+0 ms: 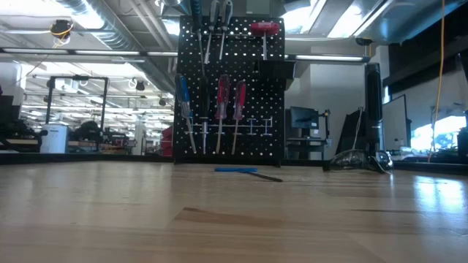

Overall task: Hang tools onto peg board
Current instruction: Hang the black screwdriver on the peg board

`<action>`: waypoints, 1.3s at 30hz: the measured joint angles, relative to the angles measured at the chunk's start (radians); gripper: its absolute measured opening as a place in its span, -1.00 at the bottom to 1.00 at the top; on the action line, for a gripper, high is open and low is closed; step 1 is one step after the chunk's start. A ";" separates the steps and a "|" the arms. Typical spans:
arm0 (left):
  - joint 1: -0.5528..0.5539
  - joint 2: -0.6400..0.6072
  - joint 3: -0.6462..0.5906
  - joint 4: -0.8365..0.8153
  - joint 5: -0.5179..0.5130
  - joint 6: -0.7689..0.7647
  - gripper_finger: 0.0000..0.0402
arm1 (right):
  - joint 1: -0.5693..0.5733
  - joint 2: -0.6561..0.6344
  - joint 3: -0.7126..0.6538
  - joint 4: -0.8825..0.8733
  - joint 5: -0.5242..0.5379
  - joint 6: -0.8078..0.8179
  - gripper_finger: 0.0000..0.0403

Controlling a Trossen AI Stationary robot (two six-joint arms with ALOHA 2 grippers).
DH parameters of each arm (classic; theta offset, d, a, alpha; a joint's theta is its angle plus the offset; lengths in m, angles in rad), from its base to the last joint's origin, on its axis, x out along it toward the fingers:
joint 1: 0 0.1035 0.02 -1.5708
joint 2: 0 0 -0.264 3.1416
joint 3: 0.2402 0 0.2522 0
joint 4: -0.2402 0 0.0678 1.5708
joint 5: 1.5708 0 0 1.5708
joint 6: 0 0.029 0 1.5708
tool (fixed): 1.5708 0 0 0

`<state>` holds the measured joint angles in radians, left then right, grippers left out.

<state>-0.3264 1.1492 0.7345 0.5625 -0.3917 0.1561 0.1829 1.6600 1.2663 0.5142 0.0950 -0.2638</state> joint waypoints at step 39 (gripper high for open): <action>0.001 -0.338 -0.007 -1.070 -0.214 -0.448 -0.29 | -0.343 -0.023 0.013 -0.084 0.459 0.263 -0.92</action>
<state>-0.3256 0.8116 0.7277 -0.5076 -0.6060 -0.2918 -0.1605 1.6374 1.2793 0.4298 0.5541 -0.0003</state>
